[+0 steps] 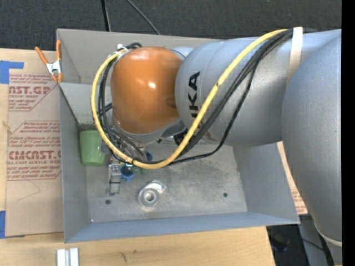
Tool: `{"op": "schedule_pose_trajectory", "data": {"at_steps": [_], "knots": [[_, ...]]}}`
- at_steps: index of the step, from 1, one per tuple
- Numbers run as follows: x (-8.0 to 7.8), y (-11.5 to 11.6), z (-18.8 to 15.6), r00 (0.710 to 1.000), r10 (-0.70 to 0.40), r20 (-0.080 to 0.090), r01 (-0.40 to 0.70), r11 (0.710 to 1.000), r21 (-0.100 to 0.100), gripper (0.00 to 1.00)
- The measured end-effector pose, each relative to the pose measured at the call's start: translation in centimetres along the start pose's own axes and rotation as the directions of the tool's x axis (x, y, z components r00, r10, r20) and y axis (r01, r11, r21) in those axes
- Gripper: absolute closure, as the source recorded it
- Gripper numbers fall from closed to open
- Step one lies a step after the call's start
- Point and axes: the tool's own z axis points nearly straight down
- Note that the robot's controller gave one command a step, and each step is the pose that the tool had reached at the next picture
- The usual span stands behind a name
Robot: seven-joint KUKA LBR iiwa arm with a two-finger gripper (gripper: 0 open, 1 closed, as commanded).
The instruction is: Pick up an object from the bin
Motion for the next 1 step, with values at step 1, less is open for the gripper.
{"op": "schedule_pose_trajectory", "data": {"at_steps": [1], "knots": [[-2.71,-6.90,11.61,0.981,-0.193,0.001,0.193,0.981,0.003,0.00]]}}
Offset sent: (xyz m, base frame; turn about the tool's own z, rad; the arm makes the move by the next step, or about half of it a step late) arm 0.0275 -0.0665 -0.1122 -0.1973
